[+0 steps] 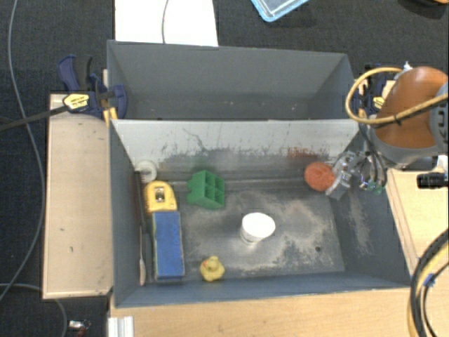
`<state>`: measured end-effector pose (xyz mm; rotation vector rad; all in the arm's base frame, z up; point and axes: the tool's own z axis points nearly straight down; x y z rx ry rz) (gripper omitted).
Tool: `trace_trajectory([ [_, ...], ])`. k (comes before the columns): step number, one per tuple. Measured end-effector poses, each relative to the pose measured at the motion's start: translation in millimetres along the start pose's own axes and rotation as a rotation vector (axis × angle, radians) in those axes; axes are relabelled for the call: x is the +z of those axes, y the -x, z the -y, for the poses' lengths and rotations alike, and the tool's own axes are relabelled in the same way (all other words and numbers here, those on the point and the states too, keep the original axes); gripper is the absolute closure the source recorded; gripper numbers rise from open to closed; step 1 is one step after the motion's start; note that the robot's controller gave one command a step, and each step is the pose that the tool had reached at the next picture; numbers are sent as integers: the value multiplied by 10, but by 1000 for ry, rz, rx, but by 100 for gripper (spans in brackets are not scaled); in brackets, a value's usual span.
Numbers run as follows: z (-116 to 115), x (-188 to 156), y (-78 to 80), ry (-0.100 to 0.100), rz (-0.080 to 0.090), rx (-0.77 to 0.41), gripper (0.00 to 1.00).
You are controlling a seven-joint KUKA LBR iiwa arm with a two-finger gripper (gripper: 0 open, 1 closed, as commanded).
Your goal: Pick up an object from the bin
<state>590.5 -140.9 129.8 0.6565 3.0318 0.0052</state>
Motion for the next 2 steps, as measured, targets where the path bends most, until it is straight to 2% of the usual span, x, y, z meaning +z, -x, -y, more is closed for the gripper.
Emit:
trace_trajectory([
  [1, -1, -109, 6, 0, 1, -2, 100],
  [2, -1, -428, 3, -1, -6, -5, 100],
])
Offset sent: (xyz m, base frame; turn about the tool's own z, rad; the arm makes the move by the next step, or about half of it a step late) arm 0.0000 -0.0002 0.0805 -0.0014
